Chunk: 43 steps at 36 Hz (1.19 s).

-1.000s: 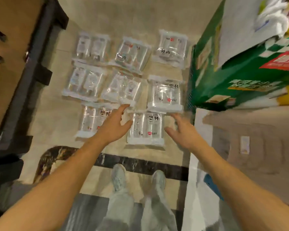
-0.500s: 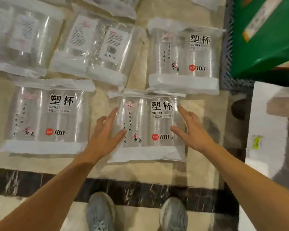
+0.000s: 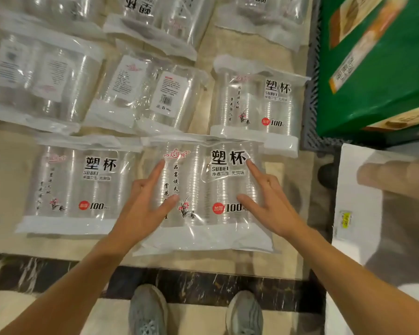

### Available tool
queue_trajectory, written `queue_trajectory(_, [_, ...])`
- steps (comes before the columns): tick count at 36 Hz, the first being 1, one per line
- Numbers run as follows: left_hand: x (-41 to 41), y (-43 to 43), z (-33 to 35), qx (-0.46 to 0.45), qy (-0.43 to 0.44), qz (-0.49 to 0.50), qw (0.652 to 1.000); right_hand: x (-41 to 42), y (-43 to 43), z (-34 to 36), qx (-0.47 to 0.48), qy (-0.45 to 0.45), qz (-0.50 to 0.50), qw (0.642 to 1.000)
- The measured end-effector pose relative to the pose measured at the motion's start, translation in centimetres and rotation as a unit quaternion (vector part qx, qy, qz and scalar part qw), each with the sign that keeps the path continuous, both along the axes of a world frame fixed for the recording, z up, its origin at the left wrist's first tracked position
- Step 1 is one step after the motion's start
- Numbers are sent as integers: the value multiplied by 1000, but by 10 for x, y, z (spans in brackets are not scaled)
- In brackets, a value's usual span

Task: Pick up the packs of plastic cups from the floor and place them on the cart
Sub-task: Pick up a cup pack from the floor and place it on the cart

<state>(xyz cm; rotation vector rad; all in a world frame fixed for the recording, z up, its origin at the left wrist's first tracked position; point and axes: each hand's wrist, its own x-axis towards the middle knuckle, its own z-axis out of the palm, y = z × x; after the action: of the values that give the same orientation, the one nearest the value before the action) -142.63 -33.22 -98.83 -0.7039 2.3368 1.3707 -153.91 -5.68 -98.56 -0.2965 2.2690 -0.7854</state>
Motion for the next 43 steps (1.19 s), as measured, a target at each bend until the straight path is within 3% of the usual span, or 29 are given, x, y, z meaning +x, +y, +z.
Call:
queue_trajectory(12, [-32,-90,367,-46,78,35,995,-64,-100,360,-69,83,47,993])
queue_trajectory(20, [-45,-160,650,-136,137,58,979,-91,-175,645,-124,186,93,970])
queue_trajectory(26, [-19,-195,816,-206,159,75,963,-83,-211,808,-146,239,124,952])
queue_trajectory(34, [49,-203,932,-227,194,140,944,-63,-255,917,-216,272,218,912])
queue_trajectory(43, [125,-170,961,-230,164,301,911,-46,-311,951,-259,226,372,862])
